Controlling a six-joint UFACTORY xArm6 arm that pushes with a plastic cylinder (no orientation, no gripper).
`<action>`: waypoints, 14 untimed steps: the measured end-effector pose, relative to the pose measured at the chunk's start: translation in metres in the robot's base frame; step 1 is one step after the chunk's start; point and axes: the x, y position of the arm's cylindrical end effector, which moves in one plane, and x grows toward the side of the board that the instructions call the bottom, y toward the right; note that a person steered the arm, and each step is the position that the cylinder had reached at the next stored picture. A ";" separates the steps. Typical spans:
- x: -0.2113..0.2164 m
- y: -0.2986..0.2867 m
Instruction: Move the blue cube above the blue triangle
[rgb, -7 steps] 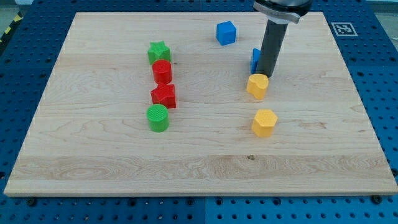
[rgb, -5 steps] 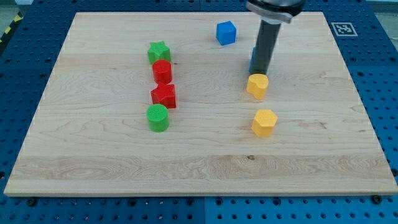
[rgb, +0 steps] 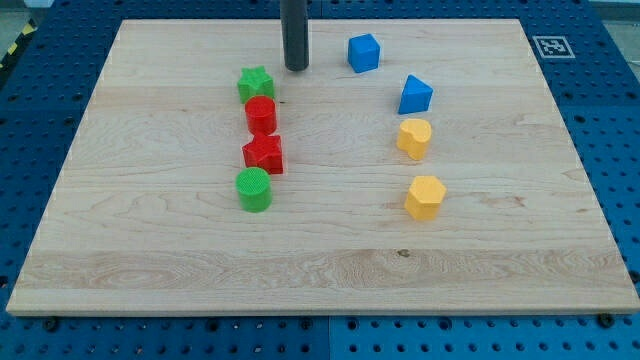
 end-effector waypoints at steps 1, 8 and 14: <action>-0.012 0.000; -0.007 0.072; -0.007 0.102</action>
